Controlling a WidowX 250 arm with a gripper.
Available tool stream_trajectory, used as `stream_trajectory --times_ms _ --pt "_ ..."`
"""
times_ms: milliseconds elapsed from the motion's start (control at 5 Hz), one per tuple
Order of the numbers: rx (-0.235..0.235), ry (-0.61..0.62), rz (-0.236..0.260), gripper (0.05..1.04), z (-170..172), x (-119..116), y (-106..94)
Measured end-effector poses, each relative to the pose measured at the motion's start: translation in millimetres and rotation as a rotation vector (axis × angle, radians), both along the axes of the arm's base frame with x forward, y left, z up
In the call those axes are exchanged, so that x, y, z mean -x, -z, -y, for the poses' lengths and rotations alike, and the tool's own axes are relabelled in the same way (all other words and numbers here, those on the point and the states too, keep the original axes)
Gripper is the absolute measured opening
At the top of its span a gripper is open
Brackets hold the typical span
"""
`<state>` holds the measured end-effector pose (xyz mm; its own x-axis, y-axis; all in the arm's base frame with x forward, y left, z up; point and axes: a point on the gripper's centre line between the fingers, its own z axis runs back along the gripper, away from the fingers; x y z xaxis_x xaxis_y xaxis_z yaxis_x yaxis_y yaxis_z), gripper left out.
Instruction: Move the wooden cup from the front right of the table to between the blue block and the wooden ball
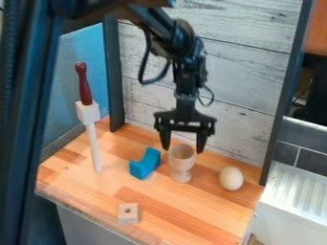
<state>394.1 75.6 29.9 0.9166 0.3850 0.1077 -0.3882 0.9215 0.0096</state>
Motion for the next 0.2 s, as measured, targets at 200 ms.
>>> stream_trajectory --times_ms 200 --pt "0.012 -0.023 0.071 0.999 -5.4 2.6 -35.5"
